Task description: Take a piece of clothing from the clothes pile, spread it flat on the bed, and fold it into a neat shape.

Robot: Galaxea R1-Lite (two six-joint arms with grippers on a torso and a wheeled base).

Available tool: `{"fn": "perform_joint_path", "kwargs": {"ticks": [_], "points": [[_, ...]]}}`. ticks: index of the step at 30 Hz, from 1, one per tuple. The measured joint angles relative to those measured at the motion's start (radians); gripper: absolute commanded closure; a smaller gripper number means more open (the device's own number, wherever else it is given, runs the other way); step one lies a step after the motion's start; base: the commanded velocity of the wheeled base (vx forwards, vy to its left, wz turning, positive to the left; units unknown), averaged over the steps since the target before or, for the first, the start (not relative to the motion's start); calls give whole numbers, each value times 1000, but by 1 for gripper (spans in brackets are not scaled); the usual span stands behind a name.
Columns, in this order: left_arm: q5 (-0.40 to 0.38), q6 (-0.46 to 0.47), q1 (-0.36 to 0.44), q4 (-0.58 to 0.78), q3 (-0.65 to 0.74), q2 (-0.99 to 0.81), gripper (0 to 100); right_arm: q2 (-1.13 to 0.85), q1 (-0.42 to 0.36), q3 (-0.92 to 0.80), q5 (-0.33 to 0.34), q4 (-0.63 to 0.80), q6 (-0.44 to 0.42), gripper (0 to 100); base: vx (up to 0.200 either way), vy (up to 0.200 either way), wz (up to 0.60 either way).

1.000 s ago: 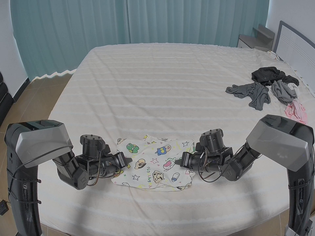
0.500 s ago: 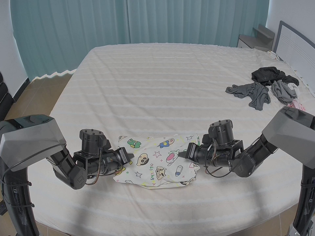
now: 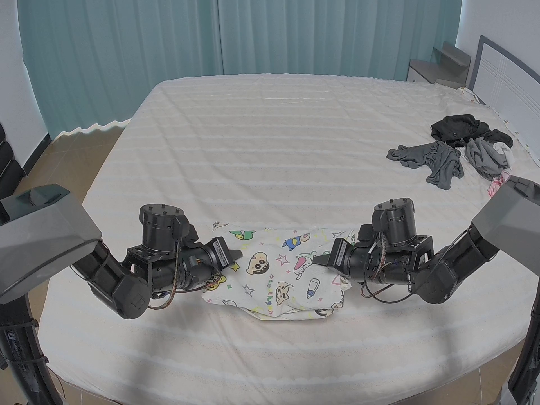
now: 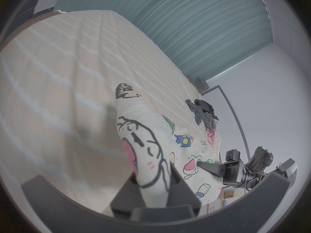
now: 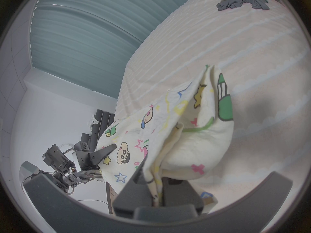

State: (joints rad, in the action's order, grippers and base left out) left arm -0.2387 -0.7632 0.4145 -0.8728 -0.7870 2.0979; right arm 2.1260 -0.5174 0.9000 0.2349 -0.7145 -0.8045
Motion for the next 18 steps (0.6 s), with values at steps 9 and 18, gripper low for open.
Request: {"fn": "perform_joint_path", "kwargs": {"ticks": [9,18], "points": [[23,-27,41,-1,-8,-21,100,-45,4,-29,-29,0,-2,100,0,-200,0],[29,-28,70,-1,-12,-25,100,-72,28,-45,-32,1,0,100,0,-200,0]]}}
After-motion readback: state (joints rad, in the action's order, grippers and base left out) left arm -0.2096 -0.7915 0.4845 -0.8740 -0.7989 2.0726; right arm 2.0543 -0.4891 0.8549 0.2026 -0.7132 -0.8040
